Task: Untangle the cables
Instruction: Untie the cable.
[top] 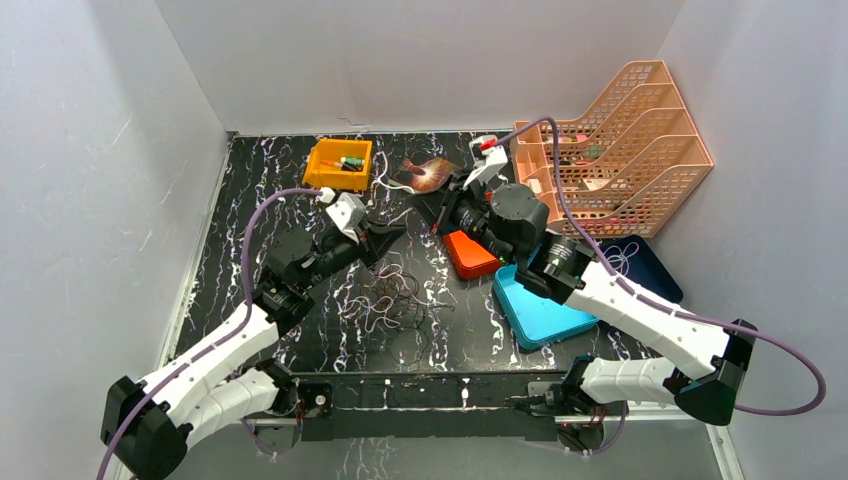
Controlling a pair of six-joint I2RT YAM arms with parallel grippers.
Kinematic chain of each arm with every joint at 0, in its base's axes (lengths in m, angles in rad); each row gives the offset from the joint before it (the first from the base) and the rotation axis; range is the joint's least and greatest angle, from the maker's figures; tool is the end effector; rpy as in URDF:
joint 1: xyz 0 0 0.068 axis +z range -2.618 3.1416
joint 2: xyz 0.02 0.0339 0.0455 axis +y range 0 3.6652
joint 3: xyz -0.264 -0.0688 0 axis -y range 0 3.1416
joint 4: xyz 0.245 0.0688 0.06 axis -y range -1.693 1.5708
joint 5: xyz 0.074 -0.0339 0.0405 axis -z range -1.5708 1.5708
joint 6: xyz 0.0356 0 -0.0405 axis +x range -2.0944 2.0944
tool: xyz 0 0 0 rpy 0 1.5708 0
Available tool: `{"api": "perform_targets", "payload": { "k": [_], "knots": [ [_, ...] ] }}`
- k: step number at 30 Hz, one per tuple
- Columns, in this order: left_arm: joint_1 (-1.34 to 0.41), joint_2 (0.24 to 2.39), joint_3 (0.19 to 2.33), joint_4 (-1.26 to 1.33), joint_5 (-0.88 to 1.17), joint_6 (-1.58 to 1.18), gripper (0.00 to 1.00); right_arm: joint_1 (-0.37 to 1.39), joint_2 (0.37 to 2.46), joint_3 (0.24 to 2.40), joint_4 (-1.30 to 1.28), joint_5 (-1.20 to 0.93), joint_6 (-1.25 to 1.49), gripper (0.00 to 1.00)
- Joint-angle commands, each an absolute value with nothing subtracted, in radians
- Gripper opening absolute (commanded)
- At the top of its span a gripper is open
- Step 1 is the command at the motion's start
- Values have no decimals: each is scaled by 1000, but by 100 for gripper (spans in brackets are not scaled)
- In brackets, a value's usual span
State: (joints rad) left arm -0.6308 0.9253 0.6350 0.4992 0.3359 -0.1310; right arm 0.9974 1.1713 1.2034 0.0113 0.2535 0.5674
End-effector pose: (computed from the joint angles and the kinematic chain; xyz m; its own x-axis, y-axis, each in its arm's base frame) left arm 0.1694 -0.1383 0.3341 0.0593 -0.1960 -0.9788 0.8321 0.5514 -0.0600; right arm 0.1532 0.2208 0.4292 -0.3442 0.4261 -0.8367 -0.5838 0.6008 0.5461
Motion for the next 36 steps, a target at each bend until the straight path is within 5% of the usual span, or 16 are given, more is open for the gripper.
{"api": "perform_targets", "payload": {
  "k": [1, 9, 15, 21, 36],
  "knots": [
    [-632, 867, 666, 412, 308, -81, 0, 999, 1107, 1206, 38, 364, 519, 0],
    [-632, 845, 683, 357, 302, -67, 0, 1000, 1081, 1189, 21, 396, 500, 3],
    [-632, 849, 700, 329, 297, -67, 0, 1000, 1034, 1146, 38, 379, 453, 39],
    [-632, 889, 799, 233, 258, -95, 0, 999, 930, 1004, 106, 278, 365, 63],
    [-630, 1035, 1160, -123, 104, -245, 0, 1000, 1072, 822, 418, -8, 202, 78]
  ]
}}
